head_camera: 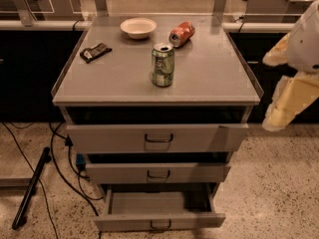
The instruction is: Close bottom drawer
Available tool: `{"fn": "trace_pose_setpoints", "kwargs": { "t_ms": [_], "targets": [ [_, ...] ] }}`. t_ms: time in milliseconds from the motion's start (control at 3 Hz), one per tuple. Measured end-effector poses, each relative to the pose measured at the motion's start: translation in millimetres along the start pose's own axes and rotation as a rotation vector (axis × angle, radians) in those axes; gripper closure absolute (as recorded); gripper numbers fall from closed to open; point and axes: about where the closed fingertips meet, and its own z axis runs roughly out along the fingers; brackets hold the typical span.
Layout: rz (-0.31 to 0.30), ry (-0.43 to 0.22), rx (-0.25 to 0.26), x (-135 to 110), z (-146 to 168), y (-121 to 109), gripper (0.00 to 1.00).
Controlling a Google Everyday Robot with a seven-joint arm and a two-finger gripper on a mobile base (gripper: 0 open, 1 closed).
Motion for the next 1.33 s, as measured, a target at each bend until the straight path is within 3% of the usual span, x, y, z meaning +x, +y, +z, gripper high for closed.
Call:
{"fn": "trace_pose_setpoints", "kwargs": {
  "t_ms": [333,667,1000,1333],
  "targets": [
    [0.016,-0.013,-0.025,1.9,17.8,12.8,0.46],
    [0.052,-0.087,-0.081,7.0,67.3,51.1,0.76],
    [0.092,-0.157,-0.124,16.1,122.6,84.7,0.99],
    [0.151,-0.23,-0.223,28.5,201.9,141.5,1.0]
  ]
}}
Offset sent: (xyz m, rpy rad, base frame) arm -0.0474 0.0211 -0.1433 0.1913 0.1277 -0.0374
